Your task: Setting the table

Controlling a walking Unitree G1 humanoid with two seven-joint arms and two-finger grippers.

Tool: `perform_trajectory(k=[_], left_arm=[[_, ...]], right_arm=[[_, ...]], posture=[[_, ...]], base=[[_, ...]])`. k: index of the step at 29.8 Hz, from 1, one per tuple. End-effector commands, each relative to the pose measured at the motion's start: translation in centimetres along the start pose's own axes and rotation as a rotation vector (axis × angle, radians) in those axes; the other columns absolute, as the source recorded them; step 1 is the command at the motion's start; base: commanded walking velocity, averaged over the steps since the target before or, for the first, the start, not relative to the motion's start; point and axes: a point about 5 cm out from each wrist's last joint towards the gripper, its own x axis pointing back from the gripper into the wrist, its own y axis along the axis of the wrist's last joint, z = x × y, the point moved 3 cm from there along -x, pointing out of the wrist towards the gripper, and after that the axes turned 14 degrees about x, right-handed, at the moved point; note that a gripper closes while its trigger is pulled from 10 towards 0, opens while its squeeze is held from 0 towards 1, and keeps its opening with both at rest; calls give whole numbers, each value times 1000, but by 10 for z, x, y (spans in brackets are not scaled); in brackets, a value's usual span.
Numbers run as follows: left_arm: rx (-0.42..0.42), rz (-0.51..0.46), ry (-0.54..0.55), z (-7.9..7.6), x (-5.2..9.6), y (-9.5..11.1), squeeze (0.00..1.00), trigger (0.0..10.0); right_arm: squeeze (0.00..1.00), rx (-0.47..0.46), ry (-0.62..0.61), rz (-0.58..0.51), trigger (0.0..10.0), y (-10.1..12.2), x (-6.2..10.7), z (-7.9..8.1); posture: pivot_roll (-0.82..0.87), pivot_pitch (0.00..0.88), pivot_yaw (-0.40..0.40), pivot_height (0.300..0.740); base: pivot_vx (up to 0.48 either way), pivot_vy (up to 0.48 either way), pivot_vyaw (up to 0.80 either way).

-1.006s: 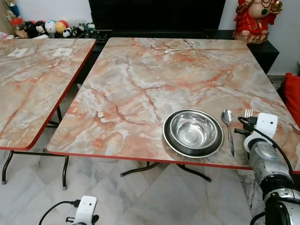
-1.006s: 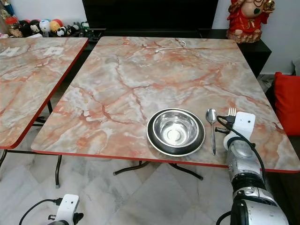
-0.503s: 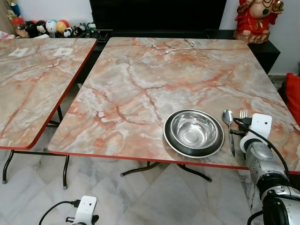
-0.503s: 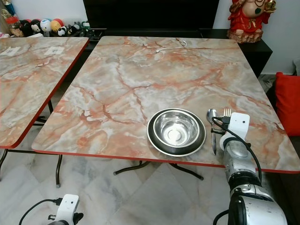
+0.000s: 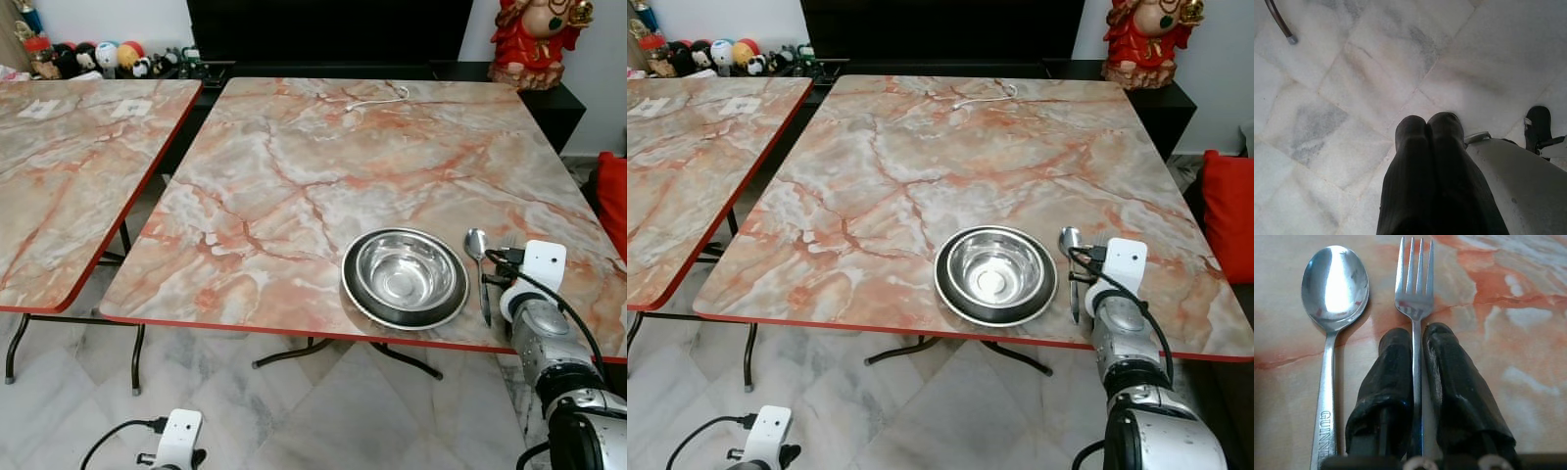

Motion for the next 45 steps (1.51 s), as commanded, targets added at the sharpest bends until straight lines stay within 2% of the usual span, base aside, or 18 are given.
perform_trajectory(k=[1, 11, 12, 13, 15, 16, 18, 19, 25, 28, 31, 34, 36, 37, 41, 44, 45], left_arm=[[-7, 27, 13, 6, 2, -7, 0, 10000], [-7, 27, 13, 5, 2, -7, 0, 10000], [-7, 27, 13, 5, 2, -8, 0, 10000], [-7, 27, 14, 5, 2, -7, 0, 10000], [-7, 27, 14, 5, 2, -7, 0, 10000], [-6, 27, 14, 5, 2, -7, 0, 10000], [-6, 27, 14, 5, 2, -7, 0, 10000], [-6, 27, 14, 5, 2, -7, 0, 10000], [-3, 26, 14, 5, 2, -7, 0, 10000], [-3, 26, 15, 6, 2, -7, 0, 10000], [-1, 26, 16, 6, 2, -7, 0, 10000], [10, 22, 21, 6, 2, -8, 0, 10000], [17, 22, 23, 6, 2, -8, 0, 10000], [28, 22, 24, 6, 2, -9, 0, 10000], [31, 26, 21, 6, 2, -10, 0, 10000], [20, 28, 16, 6, 2, -9, 0, 10000], [23, 26, 15, 5, 2, -9, 0, 10000]], right_arm=[[0, 8, -7, -18, 10000, 7, -1, -2], [0, 6, 0, -28, 10000, 9, -2, 0], [714, 6, 5, -30, 10000, 9, -2, 1], [1000, 7, 7, -31, 10000, 10, -2, 1], [980, 8, 6, -30, 10000, 10, -2, 1], [890, 8, 6, -29, 10000, 9, -2, 1], [890, 8, 6, -29, 10000, 9, -2, 1], [20, 9, 6, -29, 10000, 9, -2, 1], [0, -2, -20, -50, 10000, 12, -2, -2], [0, -33, -69, -176, 10000, 32, 0, -10], [0, -35, -107, -235, 10000, 42, 3, -15], [0, -54, -171, -371, 10000, 57, 14, -22], [0, -54, -167, -394, 10000, 57, 18, -20], [0, -53, -146, -418, 10000, 54, 25, -14], [0, -54, -102, -437, 10000, 48, 37, -2], [0, -57, -94, -452, 10000, 48, 44, 3], [0, -62, -81, -480, 10000, 53, 52, 8]], posture=[[71, 76, 29, 740], [74, 75, 27, 740], [76, 75, 27, 740], [76, 77, 27, 740], [76, 77, 27, 740], [76, 79, 27, 740], [76, 79, 27, 740], [76, 79, 27, 740], [76, 86, 28, 740], [76, 90, 27, 740], [75, 91, 26, 740], [69, 96, 18, 740], [65, 97, 17, 740], [58, 99, 15, 740], [53, 95, 15, 740], [55, 98, 13, 740], [55, 96, 10, 740]], base=[[0, 0, 0], [0, 0, 0], [0, 0, 0], [0, 0, 0], [0, 0, 0], [0, 0, 0], [0, 0, 0], [0, 0, 0], [0, 0, 0], [0, 0, 0], [0, 0, 0], [0, 0, 0], [0, 0, 0], [0, 431, 0], [0, 468, 0], [0, 480, 0], [0, 480, 0]])
